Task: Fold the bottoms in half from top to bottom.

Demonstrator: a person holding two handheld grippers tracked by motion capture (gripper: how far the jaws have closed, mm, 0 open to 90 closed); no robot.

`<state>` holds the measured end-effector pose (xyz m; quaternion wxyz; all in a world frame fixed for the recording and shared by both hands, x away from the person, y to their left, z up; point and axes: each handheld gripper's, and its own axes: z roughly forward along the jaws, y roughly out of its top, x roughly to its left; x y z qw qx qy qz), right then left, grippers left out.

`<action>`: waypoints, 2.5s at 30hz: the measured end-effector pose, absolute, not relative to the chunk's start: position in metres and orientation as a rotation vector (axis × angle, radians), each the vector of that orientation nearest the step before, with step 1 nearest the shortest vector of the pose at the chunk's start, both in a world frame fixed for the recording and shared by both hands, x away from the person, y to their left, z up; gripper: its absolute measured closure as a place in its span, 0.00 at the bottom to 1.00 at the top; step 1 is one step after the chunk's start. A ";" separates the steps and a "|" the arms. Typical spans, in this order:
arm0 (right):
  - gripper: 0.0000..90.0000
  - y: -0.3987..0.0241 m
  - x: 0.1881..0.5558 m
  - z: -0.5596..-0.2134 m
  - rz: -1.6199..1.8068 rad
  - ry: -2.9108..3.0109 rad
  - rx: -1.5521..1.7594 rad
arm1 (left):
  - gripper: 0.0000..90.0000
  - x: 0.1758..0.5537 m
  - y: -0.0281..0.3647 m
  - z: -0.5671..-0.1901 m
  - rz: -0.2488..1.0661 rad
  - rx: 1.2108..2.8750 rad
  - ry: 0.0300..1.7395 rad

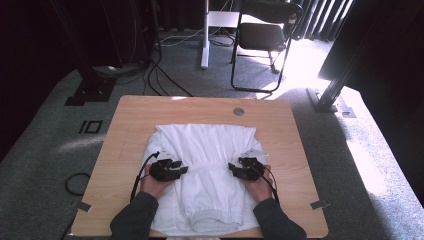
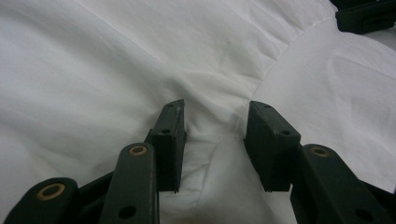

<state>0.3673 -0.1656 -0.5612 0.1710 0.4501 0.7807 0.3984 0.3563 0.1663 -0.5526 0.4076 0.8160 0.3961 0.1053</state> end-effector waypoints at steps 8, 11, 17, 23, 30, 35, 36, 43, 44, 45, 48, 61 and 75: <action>0.51 -0.167 0.336 -0.562 1.143 2.234 1.255 | 0.60 0.327 0.170 -0.544 0.255 2.087 0.956; 0.51 -0.167 0.334 -0.563 1.143 2.232 1.254 | 0.51 0.336 0.180 -0.529 0.324 2.027 0.987; 0.51 -0.167 0.334 -0.563 1.147 2.230 1.256 | 0.33 0.401 0.211 -0.505 0.432 1.899 1.187; 0.51 -0.167 0.335 -0.563 1.155 2.229 1.261 | 0.17 0.456 0.223 -0.520 0.501 1.905 1.373; 0.51 -0.168 0.335 -0.563 1.161 2.228 1.265 | 0.13 0.470 0.228 -0.540 0.415 1.918 1.436; 0.51 -0.169 0.335 -0.563 1.167 2.233 1.272 | 0.28 0.466 0.226 -0.543 0.368 1.954 1.389; 0.51 -0.169 0.336 -0.563 1.171 2.234 1.276 | 0.35 0.466 0.226 -0.542 0.340 1.962 1.370; 0.56 -0.183 0.348 -0.544 1.188 2.296 1.343 | 0.85 0.466 0.230 -0.542 0.224 1.968 1.342; 0.56 -0.187 0.351 -0.539 1.177 2.266 1.339 | 0.85 0.466 0.230 -0.542 0.221 1.966 1.341; 0.56 -0.191 0.355 -0.534 1.172 2.243 1.348 | 0.86 0.466 0.230 -0.542 0.222 1.969 1.340; 0.48 -0.206 0.381 -0.519 1.177 2.171 1.398 | 0.85 0.466 0.230 -0.542 0.223 1.969 1.340; 0.22 -0.214 0.480 -0.534 1.097 2.081 1.660 | 0.85 0.466 0.230 -0.543 0.227 1.964 1.329; 0.75 -0.200 0.485 -0.545 1.011 2.148 1.647 | 0.85 0.466 0.229 -0.543 0.235 1.965 1.333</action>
